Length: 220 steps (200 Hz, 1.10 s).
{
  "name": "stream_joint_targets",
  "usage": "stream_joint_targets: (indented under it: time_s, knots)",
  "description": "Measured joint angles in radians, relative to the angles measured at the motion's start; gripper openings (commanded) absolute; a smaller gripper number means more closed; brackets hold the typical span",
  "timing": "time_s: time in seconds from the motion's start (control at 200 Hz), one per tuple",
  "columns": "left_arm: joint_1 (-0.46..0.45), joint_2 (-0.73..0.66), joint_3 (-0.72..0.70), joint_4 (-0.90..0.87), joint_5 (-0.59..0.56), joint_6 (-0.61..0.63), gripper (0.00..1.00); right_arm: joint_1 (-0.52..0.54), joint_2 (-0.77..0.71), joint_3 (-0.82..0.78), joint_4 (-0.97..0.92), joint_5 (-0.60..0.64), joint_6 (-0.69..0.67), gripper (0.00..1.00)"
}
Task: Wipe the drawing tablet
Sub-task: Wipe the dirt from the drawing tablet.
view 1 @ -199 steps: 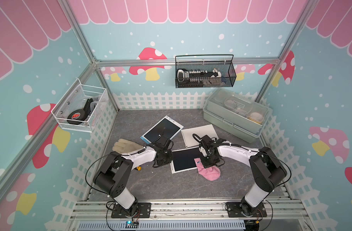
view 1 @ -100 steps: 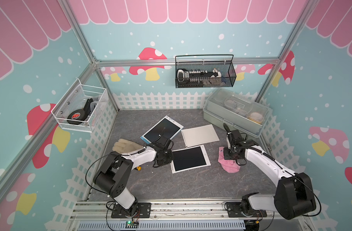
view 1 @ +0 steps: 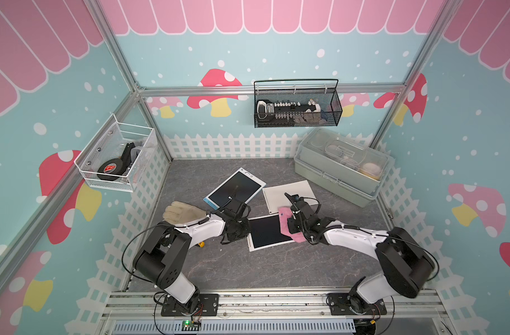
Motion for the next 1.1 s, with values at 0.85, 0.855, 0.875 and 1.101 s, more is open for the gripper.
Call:
stream_joint_targets:
  time_s: [0.85,0.855,0.875,1.101]
  knots:
    - [0.038,-0.030,-0.066,0.087,0.066,-0.011,0.00,0.098,0.351,0.322,0.191,-0.294,0.158,0.00]
    - [0.038,-0.030,-0.066,0.087,0.066,-0.011,0.00,0.101,0.352,0.325,0.190,-0.296,0.158,0.00]
    - [0.038,-0.030,-0.066,0.087,0.067,-0.011,0.00,0.117,0.361,0.341,0.189,-0.300,0.159,0.00]
    - [0.041,-0.027,-0.061,0.080,0.068,-0.011,0.00,0.090,0.272,0.193,0.156,-0.304,0.165,0.00]
